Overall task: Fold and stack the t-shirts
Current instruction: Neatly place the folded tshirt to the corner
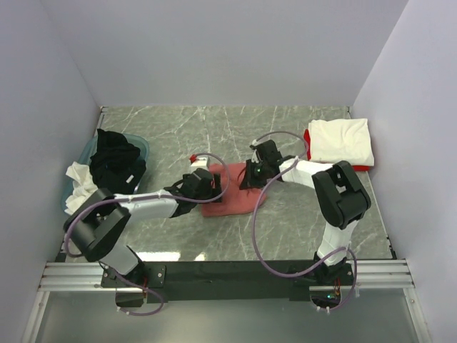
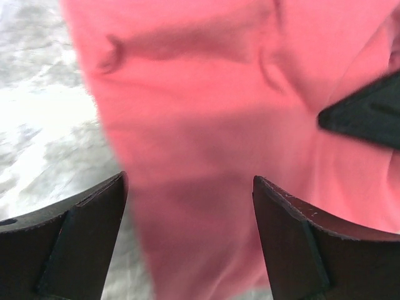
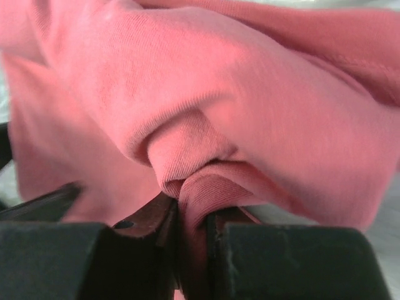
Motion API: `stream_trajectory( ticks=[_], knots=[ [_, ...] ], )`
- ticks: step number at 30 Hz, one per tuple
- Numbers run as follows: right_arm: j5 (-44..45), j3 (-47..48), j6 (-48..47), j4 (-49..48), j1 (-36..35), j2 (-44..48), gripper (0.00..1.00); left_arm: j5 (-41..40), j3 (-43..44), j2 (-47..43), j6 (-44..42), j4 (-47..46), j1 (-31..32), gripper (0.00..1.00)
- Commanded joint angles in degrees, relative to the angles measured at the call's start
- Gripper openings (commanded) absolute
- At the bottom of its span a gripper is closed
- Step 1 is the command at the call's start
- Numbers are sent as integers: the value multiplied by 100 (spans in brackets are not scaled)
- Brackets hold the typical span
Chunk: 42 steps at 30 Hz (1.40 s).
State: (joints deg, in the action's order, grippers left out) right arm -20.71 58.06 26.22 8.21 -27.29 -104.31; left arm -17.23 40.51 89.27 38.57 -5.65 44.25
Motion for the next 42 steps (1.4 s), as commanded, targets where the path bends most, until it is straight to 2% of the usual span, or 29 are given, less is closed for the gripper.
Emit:
stream_trajectory(
  ticks=[1, 6, 15, 27, 42],
  knots=[
    [708, 484, -643, 1057, 408, 252, 0, -17, -60, -621, -7, 459, -74, 87],
    [840, 1531, -1416, 2043, 1119, 324, 0, -8, -351, -1095, -42, 495, -206, 87],
    [1201, 3727, -2366, 3581, 2104, -264, 0, 106, -737, -1167, -86, 311, -355, 87],
    [832, 5749, -3272, 4549, 3369, -1055, 0, 212, -685, -710, -165, 240, -435, 87],
    [-574, 6129, -2991, 4409, 4398, -854, 0, 264, -659, -341, -156, 204, -452, 86]
  ],
)
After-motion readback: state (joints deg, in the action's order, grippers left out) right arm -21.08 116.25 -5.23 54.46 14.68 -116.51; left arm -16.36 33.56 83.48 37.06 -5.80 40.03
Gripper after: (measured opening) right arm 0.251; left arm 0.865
